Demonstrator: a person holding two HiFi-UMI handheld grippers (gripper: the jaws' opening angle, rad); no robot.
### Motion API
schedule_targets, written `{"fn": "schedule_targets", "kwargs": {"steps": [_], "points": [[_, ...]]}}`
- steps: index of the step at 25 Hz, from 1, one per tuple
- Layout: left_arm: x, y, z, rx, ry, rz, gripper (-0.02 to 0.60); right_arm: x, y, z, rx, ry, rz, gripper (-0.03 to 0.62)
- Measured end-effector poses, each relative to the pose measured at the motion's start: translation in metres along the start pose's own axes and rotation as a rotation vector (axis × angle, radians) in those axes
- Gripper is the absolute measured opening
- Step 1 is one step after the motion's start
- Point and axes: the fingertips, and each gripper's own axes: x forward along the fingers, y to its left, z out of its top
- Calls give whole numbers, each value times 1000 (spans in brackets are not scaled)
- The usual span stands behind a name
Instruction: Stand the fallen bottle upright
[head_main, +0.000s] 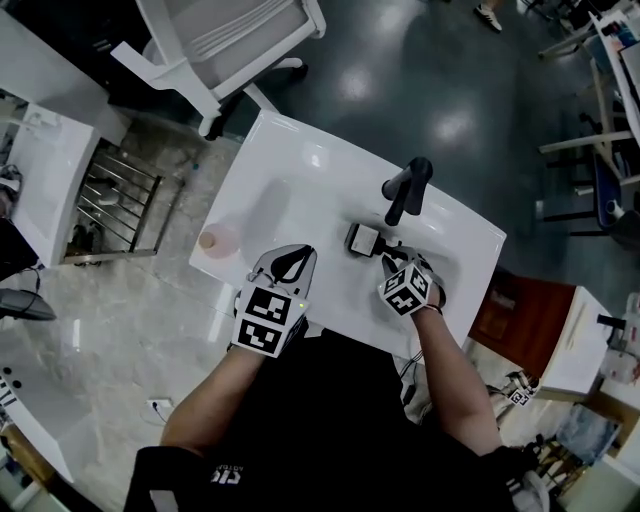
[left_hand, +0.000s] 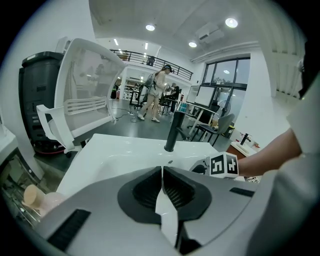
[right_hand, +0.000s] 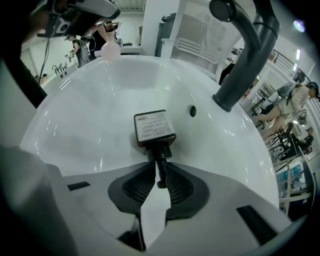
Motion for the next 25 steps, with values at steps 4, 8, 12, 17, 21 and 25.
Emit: {"fn": "schedule_targets", "kwargs": {"steps": [4,8,12,17,21,25], "points": [[-3,1,2,-6,-2,10,26,20,-2,-10,-12,56,35,80],[-3,-2,0,-17,1,17,26,38,12,-14,-37,89,131,97],[-4,1,-4,-36,-4,20,26,30,20,-5,30,71,179,93],[-7,-2,13,-49,-60,-5,26,14,37,-21,150,116,297,92],[-18,1,20,-62,-99,-6,26,-6,38,-31,121,167,256,92],[-30,16,17,-90,-123,4,26,-24,34,-21,17,197,197,92]]}}
